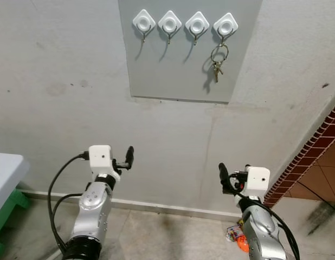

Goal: Hang keys on a hook

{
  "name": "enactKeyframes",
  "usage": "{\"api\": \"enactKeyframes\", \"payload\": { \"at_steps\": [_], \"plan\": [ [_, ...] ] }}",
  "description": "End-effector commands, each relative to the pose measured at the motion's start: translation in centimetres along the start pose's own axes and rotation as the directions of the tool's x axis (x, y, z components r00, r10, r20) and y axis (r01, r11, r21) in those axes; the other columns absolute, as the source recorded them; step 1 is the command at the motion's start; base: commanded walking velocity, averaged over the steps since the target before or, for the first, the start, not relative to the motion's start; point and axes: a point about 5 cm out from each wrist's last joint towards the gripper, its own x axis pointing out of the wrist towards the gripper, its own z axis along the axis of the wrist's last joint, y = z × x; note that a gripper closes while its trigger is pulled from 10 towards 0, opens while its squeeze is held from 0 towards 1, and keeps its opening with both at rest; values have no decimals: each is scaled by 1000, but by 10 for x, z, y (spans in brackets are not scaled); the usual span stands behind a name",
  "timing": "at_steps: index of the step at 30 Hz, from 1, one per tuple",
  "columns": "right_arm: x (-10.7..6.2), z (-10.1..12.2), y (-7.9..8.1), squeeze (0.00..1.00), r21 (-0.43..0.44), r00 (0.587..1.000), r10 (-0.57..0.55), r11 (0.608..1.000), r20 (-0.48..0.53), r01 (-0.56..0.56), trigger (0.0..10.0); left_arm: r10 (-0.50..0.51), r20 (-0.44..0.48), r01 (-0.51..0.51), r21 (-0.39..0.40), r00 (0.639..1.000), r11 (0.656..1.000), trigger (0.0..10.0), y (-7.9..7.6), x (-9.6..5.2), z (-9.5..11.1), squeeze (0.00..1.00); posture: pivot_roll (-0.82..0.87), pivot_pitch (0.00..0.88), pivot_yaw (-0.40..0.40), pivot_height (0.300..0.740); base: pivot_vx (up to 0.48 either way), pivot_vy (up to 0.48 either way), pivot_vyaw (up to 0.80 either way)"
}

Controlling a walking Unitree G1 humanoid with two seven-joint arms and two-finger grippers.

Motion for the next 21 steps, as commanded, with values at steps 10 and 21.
{"api": "enactKeyframes", "payload": {
  "at_steps": [10, 21],
  "plan": [
    [2, 6, 6, 0, -38, 1000, 18, 999, 22, -17, 10000, -12, 5, 12, -1, 1000, 1000, 10000, 0, 4, 0, 0, 26, 0, 40, 740, 0, 0, 800],
    [6, 9, 4, 0, -44, 1000, 21, 999, 24, -20, 10000, -31, 28, 31, -4, 999, 1000, 10000, -2, 10, 6, 0, 29, 0, 34, 740, 0, 0, 800]
  ]
}}
